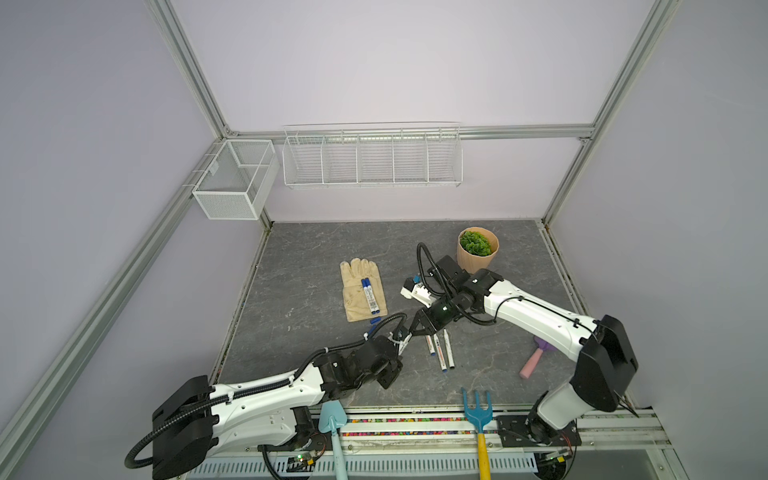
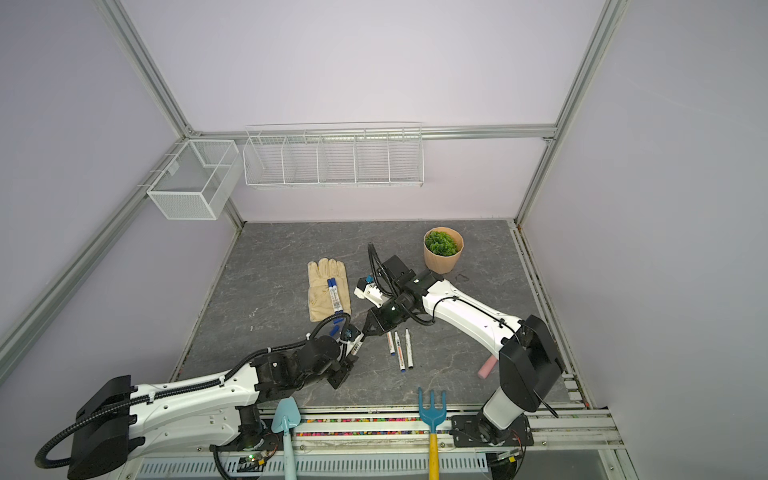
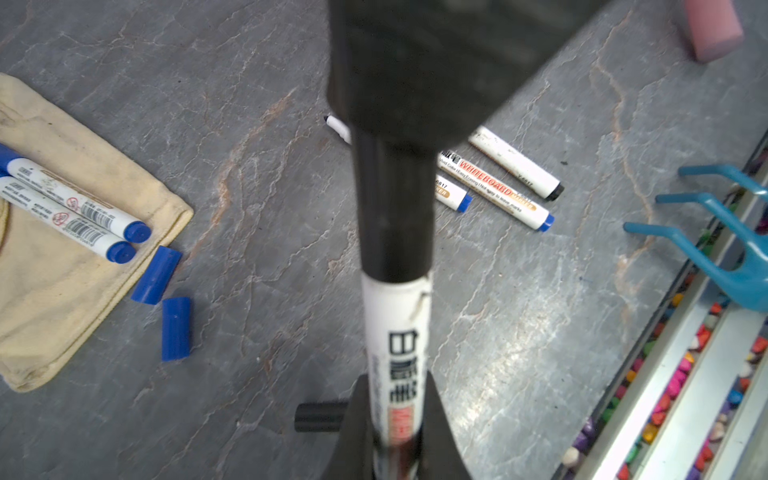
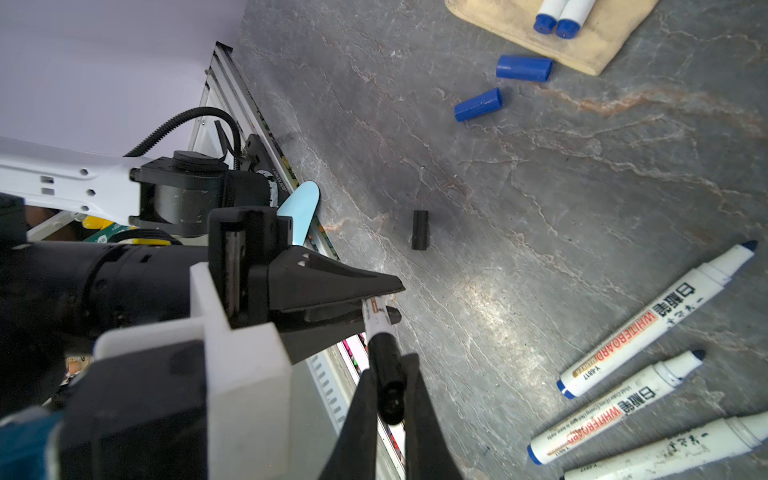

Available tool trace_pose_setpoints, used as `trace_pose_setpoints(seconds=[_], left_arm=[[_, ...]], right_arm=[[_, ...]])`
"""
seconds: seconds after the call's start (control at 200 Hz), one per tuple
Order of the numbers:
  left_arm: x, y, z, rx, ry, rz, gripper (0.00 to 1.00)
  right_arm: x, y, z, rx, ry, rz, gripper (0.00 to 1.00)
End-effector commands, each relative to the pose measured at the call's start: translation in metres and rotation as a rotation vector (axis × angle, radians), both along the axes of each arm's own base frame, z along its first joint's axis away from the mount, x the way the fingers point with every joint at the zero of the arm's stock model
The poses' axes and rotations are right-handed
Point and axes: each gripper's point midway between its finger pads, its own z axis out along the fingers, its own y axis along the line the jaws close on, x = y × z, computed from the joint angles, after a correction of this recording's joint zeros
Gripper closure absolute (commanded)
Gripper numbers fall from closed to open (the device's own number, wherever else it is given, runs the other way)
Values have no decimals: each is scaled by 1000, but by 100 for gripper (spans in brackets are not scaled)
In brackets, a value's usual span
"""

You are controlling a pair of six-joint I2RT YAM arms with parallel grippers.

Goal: Insert the pens into the pen caps
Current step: 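Open the right gripper off the capped marker and draw it back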

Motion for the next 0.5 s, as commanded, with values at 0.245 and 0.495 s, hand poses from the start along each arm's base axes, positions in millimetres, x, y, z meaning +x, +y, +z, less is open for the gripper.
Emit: trace_pose_setpoints(seconds=[0.245,0.495], left_arm=[[13,3,318,-1181,-411,108,100],[25,-18,288,-1054,-336,138,100]], right_arm=[[5,-35,-8,-3,89,-167,93],[-3,-25,10,76,90,-119,93]])
